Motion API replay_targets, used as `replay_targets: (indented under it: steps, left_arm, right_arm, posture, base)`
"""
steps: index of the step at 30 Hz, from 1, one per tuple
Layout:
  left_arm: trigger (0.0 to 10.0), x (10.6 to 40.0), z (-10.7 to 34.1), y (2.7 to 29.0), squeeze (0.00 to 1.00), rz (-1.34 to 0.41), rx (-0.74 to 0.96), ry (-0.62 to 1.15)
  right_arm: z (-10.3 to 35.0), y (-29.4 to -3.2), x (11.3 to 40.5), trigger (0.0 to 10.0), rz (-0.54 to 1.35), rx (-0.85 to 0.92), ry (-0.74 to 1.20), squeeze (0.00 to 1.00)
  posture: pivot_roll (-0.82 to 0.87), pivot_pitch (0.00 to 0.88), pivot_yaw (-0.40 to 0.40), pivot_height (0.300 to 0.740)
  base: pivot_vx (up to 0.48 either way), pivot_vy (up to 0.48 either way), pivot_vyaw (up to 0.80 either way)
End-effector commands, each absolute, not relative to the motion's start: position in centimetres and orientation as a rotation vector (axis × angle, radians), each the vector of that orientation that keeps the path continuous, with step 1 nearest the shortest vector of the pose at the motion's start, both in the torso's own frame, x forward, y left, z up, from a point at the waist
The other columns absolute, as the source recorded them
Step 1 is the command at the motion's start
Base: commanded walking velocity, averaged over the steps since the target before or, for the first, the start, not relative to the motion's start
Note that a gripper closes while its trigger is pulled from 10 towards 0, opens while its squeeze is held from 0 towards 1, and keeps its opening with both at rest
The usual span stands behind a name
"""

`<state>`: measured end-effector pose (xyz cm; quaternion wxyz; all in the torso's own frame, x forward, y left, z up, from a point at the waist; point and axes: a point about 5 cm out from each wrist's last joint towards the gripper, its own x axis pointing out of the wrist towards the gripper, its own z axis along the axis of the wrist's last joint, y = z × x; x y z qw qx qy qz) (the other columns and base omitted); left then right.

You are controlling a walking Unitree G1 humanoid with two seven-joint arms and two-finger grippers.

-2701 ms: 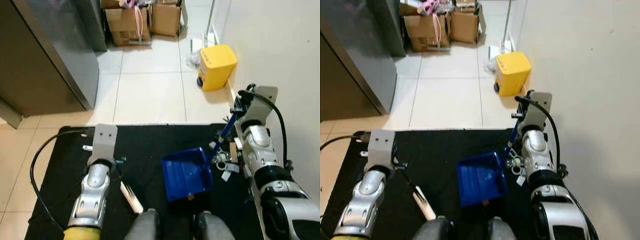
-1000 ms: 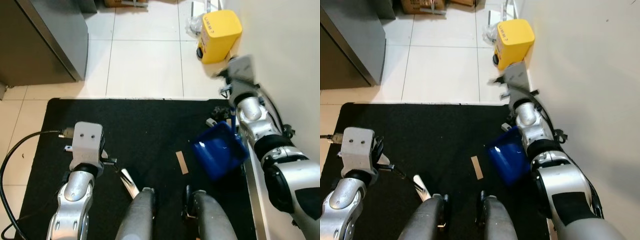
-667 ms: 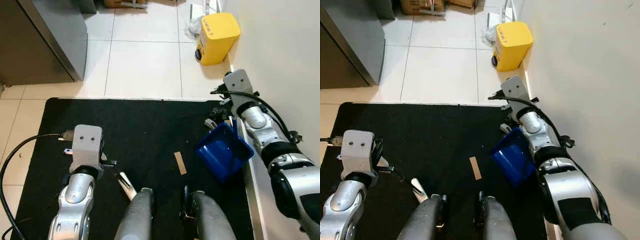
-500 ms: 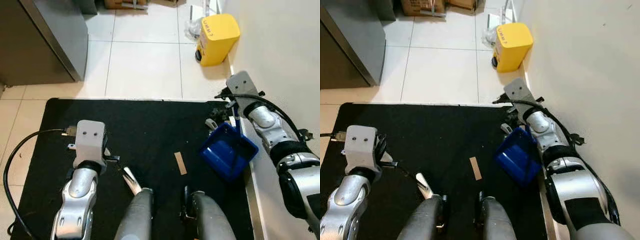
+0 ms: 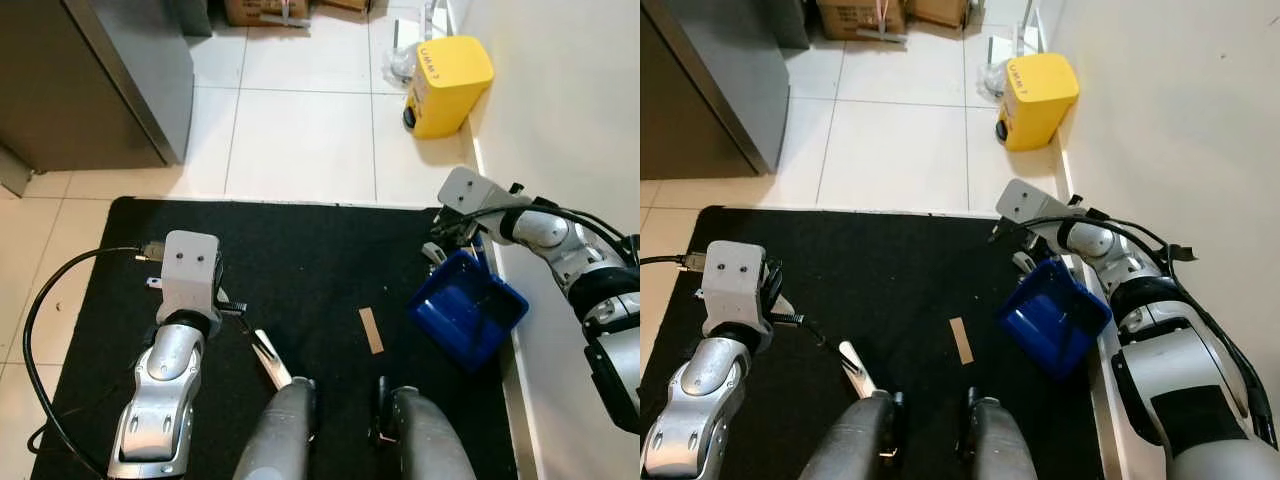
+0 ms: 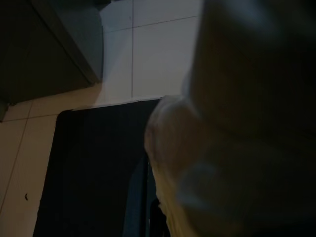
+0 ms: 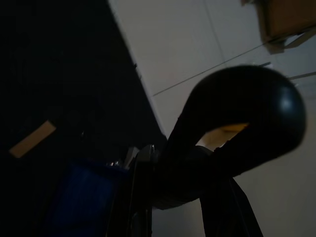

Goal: Sweep floor

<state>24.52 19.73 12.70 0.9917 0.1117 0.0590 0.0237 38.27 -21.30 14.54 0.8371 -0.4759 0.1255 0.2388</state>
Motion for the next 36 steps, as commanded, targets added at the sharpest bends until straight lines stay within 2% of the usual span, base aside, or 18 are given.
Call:
replay_targets:
  steps: [1, 4, 5, 7, 8, 11, 21, 26, 36]
  left_arm:
    - [10.0, 24.4, 12.4, 19.7, 0.0, 0.046, 0.227, 0.122]
    - [10.0, 24.5, 12.3, 19.8, 0.0, 0.051, 0.229, 0.122]
    - [10.0, 24.5, 12.3, 19.8, 0.0, 0.051, 0.229, 0.122]
    - [10.0, 24.5, 12.3, 19.8, 0.0, 0.056, 0.23, 0.122]
    - [10.0, 24.5, 12.3, 19.8, 0.0, 0.056, 0.23, 0.122]
    - [10.0, 24.5, 12.4, 20.1, 0.0, 0.063, 0.237, 0.122]
    - [10.0, 24.8, 12.7, 20.7, 0.0, 0.073, 0.253, 0.116]
    - [10.0, 24.8, 12.8, 20.7, 0.0, 0.072, 0.256, 0.113]
    - [10.0, 24.8, 12.8, 20.9, 0.0, 0.074, 0.26, 0.114]
  right_arm:
    - [13.3, -27.3, 36.6, 10.0, 0.415, -1.325, 0.526, 0.0]
    - [15.1, -25.8, 37.9, 10.0, 0.285, -0.916, 0.385, 0.0]
    - [15.1, -25.8, 37.9, 10.0, 0.285, -0.916, 0.385, 0.0]
    - [16.9, -25.8, 38.7, 10.0, 0.142, -0.682, 0.268, 0.0]
    - [16.9, -25.8, 38.7, 10.0, 0.142, -0.682, 0.268, 0.0]
    - [18.4, -26.9, 38.9, 10.0, -0.018, -0.46, 0.18, 0.0]
    - [18.8, -28.1, 38.5, 10.0, -0.09, -0.404, 0.125, 0.0]
    - [18.8, -28.8, 38.3, 10.0, -0.15, -0.266, 0.098, 0.0]
    - [18.6, -29.7, 37.8, 10.0, -0.154, -0.124, 0.061, 0.0]
  posture:
    - [0.12, 0.235, -0.07, 0.74]
    - [0.13, 0.234, -0.073, 0.74]
    - [0.13, 0.234, -0.073, 0.74]
    - [0.13, 0.233, -0.071, 0.74]
    - [0.13, 0.233, -0.071, 0.74]
    - [0.14, 0.232, -0.066, 0.74]
    - [0.14, 0.232, -0.058, 0.74]
    - [0.15, 0.233, -0.053, 0.74]
    - [0.15, 0.235, -0.054, 0.74]
  base:
    - [0.0, 0.0, 0.0]
    - [0.0, 0.0, 0.0]
    - [0.0, 0.0, 0.0]
    - [0.0, 0.0, 0.0]
    - [0.0, 0.0, 0.0]
    - [0.0, 0.0, 0.0]
    - [0.0, 0.0, 0.0]
    - [0.0, 0.0, 0.0]
    - [0.0, 0.0, 0.0]
